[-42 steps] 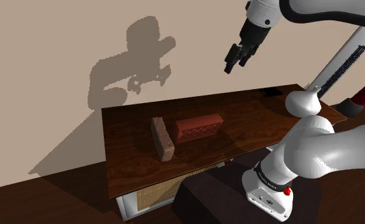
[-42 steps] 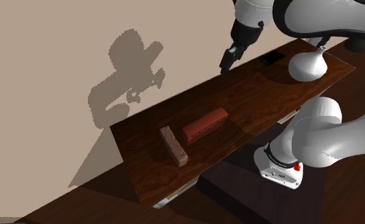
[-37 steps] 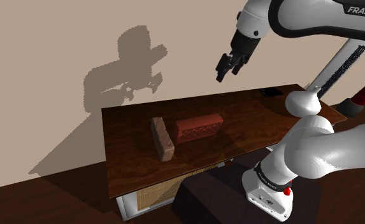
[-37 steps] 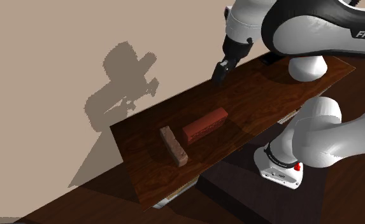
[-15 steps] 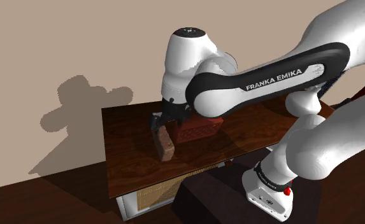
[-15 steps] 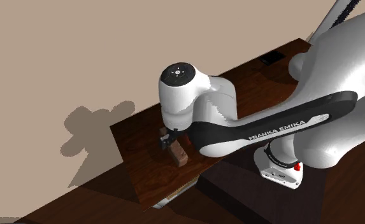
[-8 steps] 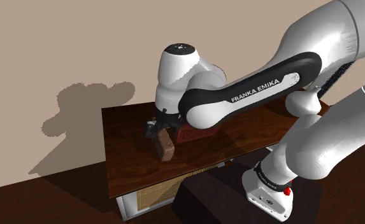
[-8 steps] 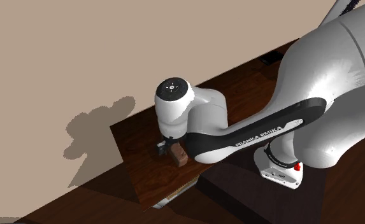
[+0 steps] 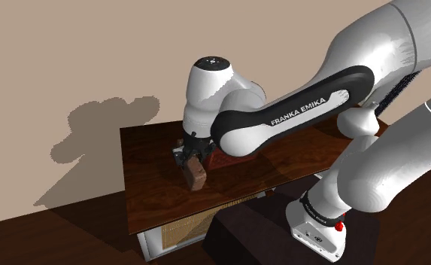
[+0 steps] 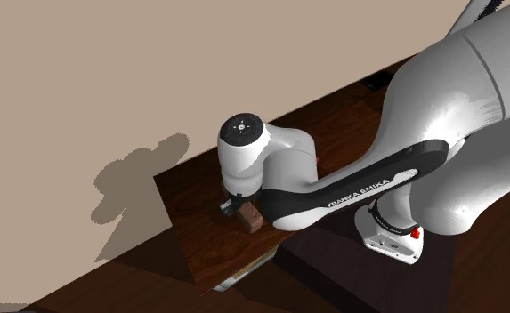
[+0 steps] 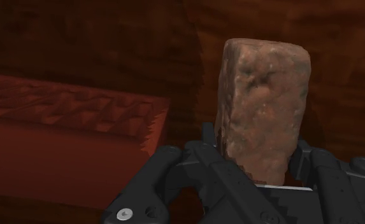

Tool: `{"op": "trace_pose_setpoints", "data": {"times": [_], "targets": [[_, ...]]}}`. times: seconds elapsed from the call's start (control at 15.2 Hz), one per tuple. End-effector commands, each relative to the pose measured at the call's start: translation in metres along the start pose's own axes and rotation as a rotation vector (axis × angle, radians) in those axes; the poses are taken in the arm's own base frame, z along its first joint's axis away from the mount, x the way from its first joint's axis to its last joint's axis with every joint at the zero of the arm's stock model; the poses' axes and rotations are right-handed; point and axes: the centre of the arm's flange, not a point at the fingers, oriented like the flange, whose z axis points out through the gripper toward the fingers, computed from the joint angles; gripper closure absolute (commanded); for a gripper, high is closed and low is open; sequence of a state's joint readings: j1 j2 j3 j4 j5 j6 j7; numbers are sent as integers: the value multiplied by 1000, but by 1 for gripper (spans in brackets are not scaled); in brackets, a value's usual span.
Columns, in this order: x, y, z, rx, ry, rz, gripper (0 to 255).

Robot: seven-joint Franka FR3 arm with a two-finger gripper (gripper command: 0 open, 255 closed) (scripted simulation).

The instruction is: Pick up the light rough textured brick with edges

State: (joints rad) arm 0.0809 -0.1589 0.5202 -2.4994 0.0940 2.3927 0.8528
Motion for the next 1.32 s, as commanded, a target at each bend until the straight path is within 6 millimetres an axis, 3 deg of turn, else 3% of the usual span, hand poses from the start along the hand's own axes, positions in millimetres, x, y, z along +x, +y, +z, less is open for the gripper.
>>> {"op": "trace_pose_setpoints", "data": {"times": [0.0, 0.26, 1.25], "targets": [[-2, 1, 3, -6, -6, -1, 255], [0, 1, 4, -6, -6, -1, 255], [3, 0, -75, -6, -6, -1, 255]]}}
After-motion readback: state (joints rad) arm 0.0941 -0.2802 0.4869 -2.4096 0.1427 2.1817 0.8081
